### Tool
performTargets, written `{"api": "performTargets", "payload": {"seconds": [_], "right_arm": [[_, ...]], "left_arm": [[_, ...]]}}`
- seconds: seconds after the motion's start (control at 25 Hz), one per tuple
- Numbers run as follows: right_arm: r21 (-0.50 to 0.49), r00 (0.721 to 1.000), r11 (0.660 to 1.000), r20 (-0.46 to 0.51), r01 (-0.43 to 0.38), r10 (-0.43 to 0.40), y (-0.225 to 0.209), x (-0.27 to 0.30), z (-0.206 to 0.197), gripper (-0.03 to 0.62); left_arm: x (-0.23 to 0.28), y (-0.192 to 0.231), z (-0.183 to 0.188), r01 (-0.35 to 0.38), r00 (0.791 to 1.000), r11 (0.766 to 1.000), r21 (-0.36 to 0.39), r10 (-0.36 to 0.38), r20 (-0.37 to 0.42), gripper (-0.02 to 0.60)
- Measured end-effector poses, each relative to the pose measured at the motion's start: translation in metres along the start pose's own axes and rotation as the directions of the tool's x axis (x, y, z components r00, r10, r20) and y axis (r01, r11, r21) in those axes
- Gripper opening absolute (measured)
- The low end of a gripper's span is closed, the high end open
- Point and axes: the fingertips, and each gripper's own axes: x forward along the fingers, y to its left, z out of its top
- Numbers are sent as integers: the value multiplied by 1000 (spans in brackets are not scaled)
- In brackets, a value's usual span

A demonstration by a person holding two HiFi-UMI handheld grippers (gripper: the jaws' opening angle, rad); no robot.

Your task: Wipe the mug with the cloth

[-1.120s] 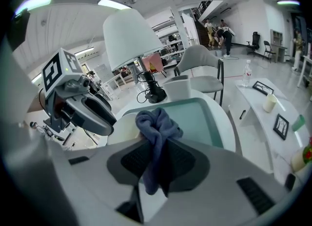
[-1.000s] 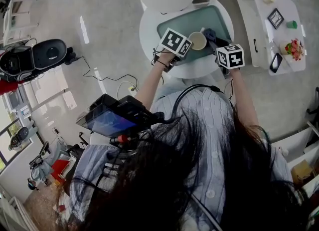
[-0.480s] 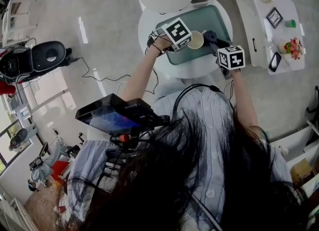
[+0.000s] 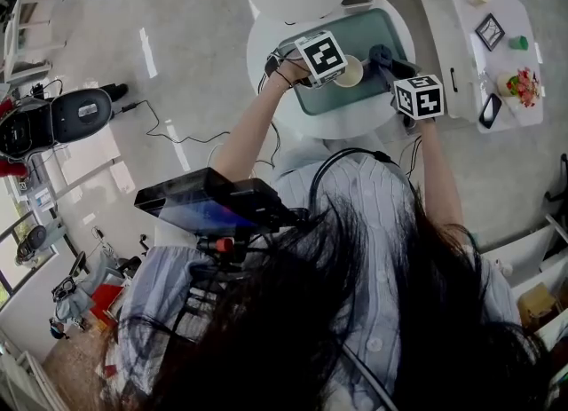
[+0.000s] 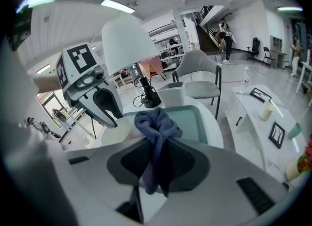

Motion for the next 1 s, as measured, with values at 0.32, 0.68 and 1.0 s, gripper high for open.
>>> {"api": "performTargets", "payload": {"seconds": [0.32,0.68,1.0], "right_arm": [[-269,992,962,-125,-52,19,28,14,-12,106],[-252,988,965,-146,-79,42,34,17,-22,107],[-192,995,980,-98,-49,31,25,11,-11,107]], "left_arm": [[16,4,7,-72,997,990,124,74,-6,60],[8,10,10,-144,983,990,9,142,113,50],[-20,9,9,-68,970,980,-185,108,218,52]]}}
